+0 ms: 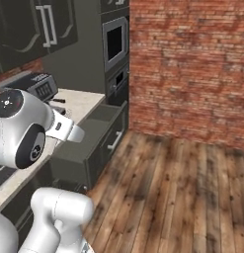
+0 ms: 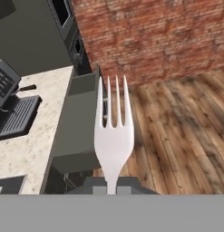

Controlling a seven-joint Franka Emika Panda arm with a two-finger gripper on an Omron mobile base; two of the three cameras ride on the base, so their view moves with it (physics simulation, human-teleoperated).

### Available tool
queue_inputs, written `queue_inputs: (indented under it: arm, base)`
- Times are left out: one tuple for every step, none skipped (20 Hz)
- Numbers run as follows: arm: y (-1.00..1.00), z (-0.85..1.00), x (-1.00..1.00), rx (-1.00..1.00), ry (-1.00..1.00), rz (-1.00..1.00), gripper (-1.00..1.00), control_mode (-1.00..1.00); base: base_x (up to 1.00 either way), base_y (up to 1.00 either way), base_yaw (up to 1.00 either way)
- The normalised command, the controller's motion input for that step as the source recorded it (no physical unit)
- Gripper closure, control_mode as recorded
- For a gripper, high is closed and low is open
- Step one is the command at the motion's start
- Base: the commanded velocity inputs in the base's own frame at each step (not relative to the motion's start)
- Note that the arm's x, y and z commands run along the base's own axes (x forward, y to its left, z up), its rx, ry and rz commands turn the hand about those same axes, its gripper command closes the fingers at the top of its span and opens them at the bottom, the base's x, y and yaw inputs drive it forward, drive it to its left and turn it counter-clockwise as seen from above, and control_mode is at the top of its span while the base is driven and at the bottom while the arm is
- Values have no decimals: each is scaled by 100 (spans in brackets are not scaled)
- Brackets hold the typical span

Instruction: Organize the utensils by type. Pick up the wooden spoons from the counter and place them in the open cabinet. Then pick up the metallic utensils from the counter and place them in the open drawer.

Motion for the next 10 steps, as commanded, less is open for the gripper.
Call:
queue_inputs:
  arm:
    - [0, 0, 0, 0, 0, 0, 100, 100]
    - [0, 0, 0, 0, 0, 0, 100, 100]
    - [0, 0, 0, 0, 0, 0, 100, 100]
    - [0, 0, 0, 0, 0, 0, 100, 100]
    - [0, 0, 0, 0, 0, 0, 100, 100]
    - [0, 0, 0, 0, 0, 0, 100, 100]
    - [0, 0, 0, 0, 0, 0, 100, 100]
    - [0, 0, 0, 0, 0, 0, 100, 100]
    - [0, 0, 0, 0, 0, 0, 100, 100]
    - [0, 0, 0, 0, 0, 0, 100, 100]
  base:
    - [51, 29, -10]
    - [51, 28, -10]
    - [51, 22, -10]
    - [52, 20, -10]
    - [49, 20, -9]
    - [54, 21, -9]
    - [51, 21, -9]
    - [39, 16, -10]
    - [27, 16, -10]
    - [20, 11, -9]
